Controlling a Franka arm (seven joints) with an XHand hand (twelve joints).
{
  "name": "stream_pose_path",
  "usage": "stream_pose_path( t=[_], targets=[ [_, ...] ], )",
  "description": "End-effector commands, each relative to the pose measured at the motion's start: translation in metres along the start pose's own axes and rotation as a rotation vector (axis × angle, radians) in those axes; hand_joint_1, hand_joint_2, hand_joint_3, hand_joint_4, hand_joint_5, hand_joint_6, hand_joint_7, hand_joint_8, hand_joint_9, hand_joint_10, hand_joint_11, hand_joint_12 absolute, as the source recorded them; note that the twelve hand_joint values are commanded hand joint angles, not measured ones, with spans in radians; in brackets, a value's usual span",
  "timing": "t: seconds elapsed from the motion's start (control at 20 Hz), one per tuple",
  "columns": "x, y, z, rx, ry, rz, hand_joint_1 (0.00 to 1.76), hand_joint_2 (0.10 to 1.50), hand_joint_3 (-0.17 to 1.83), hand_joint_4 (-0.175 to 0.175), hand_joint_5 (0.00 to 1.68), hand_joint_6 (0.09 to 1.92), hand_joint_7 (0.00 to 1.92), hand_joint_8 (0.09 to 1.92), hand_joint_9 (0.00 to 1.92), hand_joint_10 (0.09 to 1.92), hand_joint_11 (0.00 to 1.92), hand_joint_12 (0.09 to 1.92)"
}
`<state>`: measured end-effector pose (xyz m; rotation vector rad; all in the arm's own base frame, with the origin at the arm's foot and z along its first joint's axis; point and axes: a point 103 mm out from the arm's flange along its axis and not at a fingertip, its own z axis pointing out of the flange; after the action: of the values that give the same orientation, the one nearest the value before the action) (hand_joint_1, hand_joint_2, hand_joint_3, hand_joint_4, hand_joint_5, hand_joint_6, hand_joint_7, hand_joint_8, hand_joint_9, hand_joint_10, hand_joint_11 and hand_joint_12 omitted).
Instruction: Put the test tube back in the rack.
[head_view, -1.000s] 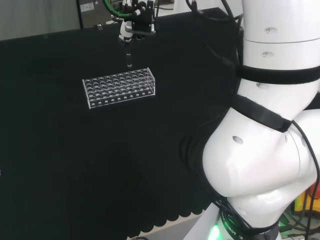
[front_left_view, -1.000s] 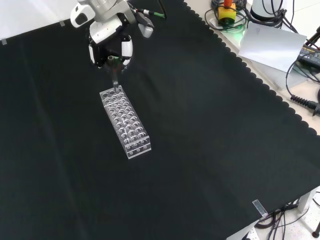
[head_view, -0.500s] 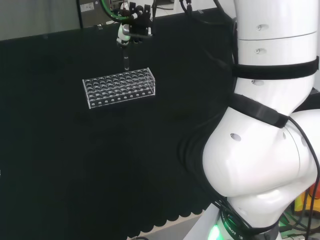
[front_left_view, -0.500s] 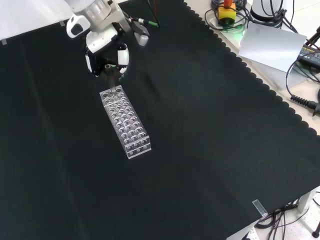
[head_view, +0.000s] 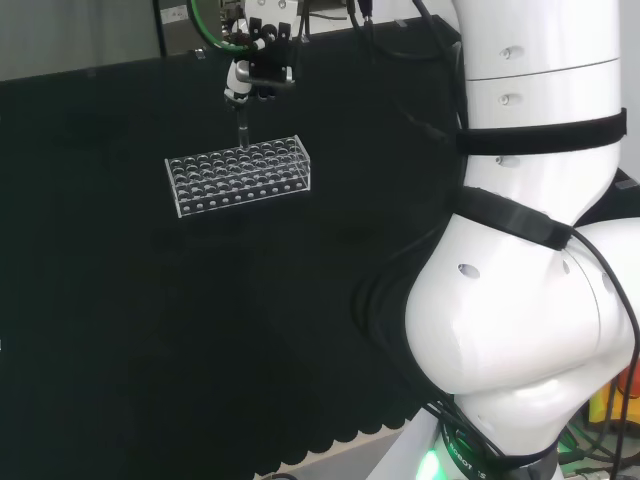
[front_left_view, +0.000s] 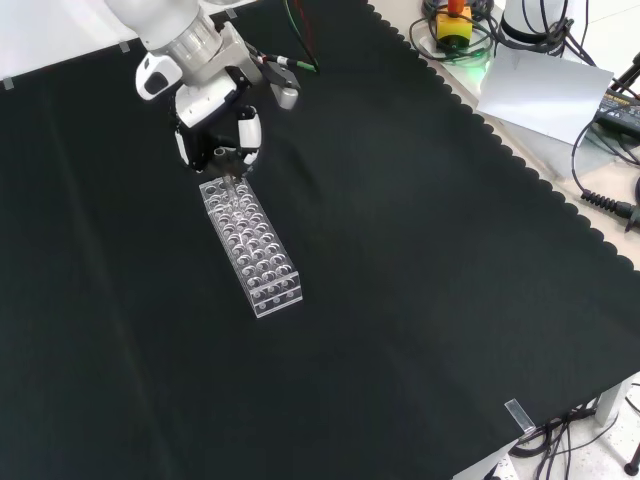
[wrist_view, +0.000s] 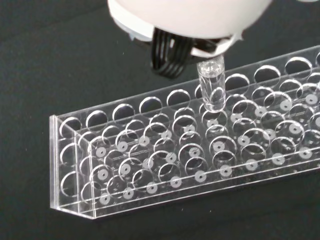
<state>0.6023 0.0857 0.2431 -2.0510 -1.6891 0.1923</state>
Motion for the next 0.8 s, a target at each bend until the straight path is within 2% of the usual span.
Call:
stream_pose_path(
  t=[0.05,0.8],
  targets=[
    [0.0022,0.0004,0.0072,0.015,0.0,-0.003,1.32,0.6,0.78,-0.175,1.24,0.74,1.3,0.75,1.53,0.72,1.1,1.02],
    [-0.0071,0.0023,0.0157,0.039,0.004,0.015,1.32,0.6,0.78,-0.175,1.24,0.74,1.3,0.75,1.53,0.72,1.1,1.02]
  ],
)
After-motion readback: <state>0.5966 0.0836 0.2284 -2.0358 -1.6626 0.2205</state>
